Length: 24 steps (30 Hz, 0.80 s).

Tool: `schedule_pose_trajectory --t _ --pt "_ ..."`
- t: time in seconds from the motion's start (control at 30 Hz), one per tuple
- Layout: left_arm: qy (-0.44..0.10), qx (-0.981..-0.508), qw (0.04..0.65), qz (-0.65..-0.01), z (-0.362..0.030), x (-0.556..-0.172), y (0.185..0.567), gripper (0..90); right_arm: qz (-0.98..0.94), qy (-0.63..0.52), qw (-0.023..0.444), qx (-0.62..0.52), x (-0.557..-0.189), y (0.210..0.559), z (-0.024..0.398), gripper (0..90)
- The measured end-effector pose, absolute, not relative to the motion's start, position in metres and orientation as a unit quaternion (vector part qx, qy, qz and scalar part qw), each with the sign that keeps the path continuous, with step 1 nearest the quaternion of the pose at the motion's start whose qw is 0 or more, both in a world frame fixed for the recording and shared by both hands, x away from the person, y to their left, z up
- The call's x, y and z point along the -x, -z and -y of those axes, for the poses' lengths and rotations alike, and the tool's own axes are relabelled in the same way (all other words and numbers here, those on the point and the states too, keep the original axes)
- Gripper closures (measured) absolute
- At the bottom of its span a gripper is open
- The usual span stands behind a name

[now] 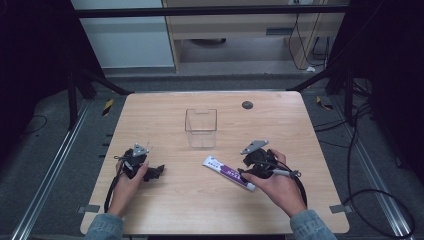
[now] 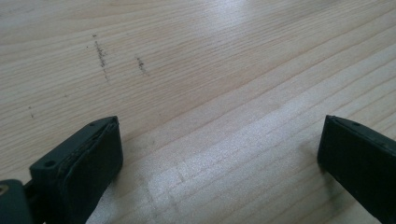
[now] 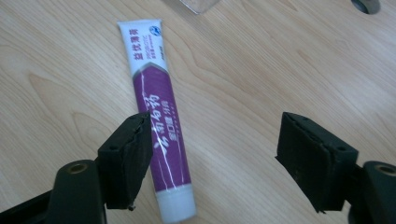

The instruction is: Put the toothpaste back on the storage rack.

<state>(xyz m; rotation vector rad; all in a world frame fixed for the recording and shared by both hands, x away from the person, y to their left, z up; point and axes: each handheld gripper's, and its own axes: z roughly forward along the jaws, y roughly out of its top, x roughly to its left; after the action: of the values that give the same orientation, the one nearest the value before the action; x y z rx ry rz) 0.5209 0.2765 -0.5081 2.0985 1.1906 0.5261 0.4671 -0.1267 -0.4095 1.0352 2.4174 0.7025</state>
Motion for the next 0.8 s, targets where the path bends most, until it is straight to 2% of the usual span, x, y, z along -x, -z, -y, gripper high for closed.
schedule_pose_trajectory --t 0.1,0.33,0.8 --pt "-0.201 -0.802 0.33 -0.455 -0.276 -0.521 0.508 0.0 -0.875 -0.248 0.203 -0.364 -0.472 0.408 0.12 29.5" --pt "-0.2 -0.802 0.33 -0.456 -0.276 -0.521 0.508 0.0 -0.893 -0.231 0.158 -0.352 -0.489 0.419 0.1 37.5" --pt "-0.2 -0.802 0.33 -0.456 -0.276 -0.521 0.508 0.0 -0.912 -0.201 0.116 -0.34 -0.505 0.443 0.072 41.4"
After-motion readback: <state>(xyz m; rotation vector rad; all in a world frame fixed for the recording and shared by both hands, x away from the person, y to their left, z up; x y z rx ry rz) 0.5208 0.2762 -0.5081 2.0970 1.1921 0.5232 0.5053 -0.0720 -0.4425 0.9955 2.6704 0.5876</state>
